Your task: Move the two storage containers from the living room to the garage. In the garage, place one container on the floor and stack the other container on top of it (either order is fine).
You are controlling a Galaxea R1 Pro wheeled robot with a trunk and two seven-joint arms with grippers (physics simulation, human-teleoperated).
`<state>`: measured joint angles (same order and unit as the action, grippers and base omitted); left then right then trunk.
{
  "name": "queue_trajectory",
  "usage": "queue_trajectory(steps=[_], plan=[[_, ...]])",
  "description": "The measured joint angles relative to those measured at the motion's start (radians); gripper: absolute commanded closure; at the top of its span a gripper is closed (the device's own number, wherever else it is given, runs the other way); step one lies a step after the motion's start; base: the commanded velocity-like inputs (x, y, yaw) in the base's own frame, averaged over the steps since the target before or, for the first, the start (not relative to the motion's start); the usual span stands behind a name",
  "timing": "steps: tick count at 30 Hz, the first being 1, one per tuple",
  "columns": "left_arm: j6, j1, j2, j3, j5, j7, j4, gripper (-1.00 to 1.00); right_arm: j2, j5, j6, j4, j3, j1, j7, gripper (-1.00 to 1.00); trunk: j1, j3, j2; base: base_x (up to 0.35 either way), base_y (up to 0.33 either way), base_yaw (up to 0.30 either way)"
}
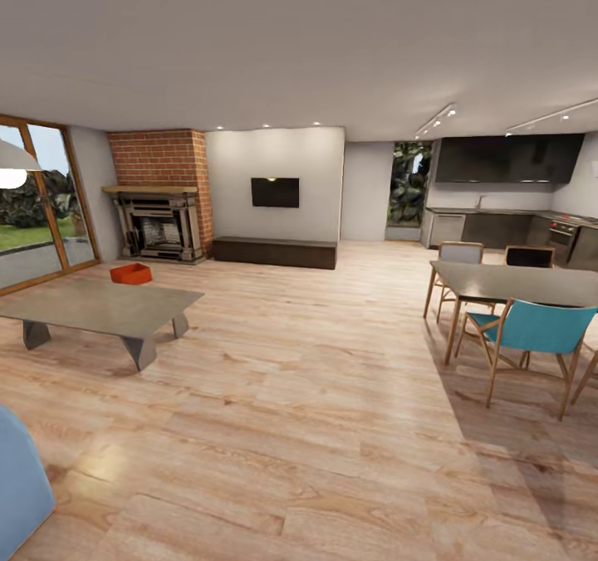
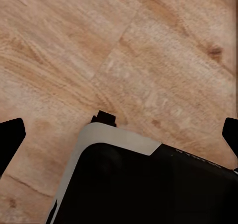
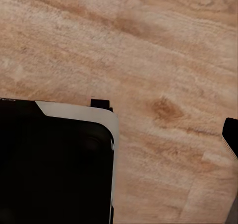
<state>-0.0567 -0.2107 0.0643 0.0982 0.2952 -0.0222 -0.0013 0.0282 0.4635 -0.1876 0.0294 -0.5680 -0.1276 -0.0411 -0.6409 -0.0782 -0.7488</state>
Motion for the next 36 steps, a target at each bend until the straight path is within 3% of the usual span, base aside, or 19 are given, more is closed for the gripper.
queue_trajectory(steps=[36], plan=[[0.000,0.000,-0.001,0.000,0.000,0.000,0.000,-1.00,0.000,0.000,-0.001,0.000,-0.002,0.000,0.000,-1.00,0.000,0.000,0.000,0.324,0.000,0.000]])
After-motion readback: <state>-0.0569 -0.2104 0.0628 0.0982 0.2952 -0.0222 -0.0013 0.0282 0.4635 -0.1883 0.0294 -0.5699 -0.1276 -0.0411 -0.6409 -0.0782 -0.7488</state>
